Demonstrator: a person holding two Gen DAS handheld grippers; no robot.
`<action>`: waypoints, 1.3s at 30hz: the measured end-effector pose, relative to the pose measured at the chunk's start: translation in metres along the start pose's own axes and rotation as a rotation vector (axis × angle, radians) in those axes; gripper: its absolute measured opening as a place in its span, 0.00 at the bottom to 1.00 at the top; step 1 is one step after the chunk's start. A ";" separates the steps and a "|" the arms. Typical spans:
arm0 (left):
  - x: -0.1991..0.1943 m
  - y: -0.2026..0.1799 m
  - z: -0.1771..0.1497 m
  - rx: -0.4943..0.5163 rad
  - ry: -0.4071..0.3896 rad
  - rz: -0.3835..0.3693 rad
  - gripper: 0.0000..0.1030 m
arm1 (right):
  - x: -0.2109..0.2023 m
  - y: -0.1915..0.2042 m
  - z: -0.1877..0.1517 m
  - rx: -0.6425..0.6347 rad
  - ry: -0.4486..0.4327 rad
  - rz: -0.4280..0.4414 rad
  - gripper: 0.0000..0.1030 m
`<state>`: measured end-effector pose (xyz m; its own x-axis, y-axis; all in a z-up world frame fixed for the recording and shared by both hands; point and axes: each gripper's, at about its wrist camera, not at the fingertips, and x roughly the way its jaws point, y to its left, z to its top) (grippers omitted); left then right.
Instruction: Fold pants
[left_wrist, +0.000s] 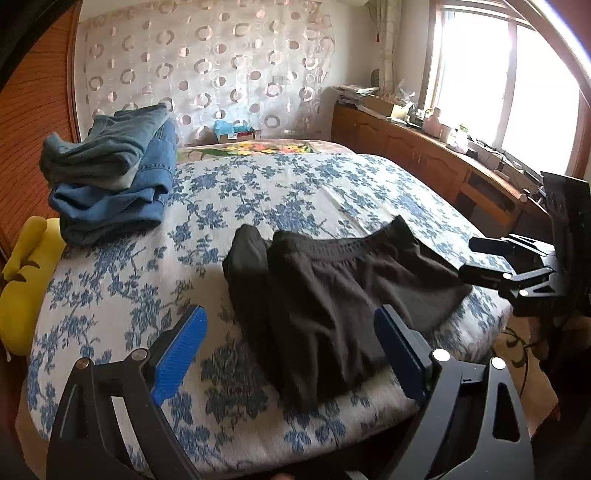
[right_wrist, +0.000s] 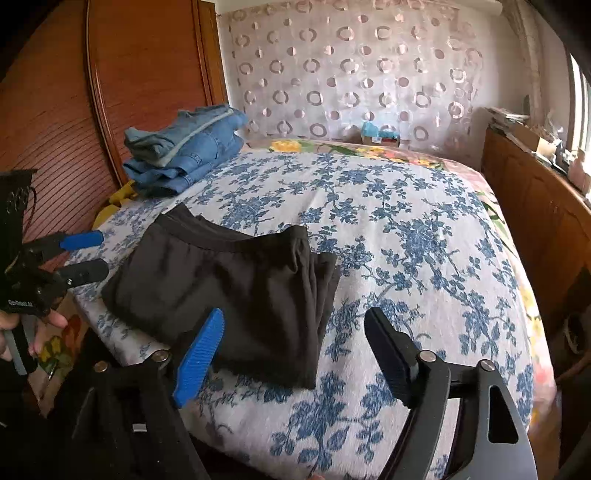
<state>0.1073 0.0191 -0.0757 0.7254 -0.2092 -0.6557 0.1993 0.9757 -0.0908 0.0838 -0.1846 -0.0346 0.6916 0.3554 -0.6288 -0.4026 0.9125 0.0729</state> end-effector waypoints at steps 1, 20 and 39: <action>0.004 0.000 0.003 0.000 0.003 0.001 0.89 | 0.003 0.000 0.002 -0.002 0.003 -0.004 0.79; 0.051 0.023 0.026 -0.063 0.078 -0.055 0.88 | 0.051 -0.013 0.028 -0.001 0.076 0.017 0.73; 0.089 0.043 0.039 -0.070 0.209 -0.106 0.66 | 0.082 -0.021 0.043 0.031 0.168 0.067 0.49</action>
<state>0.2057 0.0396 -0.1089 0.5491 -0.2995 -0.7802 0.2151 0.9528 -0.2144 0.1748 -0.1661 -0.0549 0.5531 0.3790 -0.7419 -0.4242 0.8946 0.1408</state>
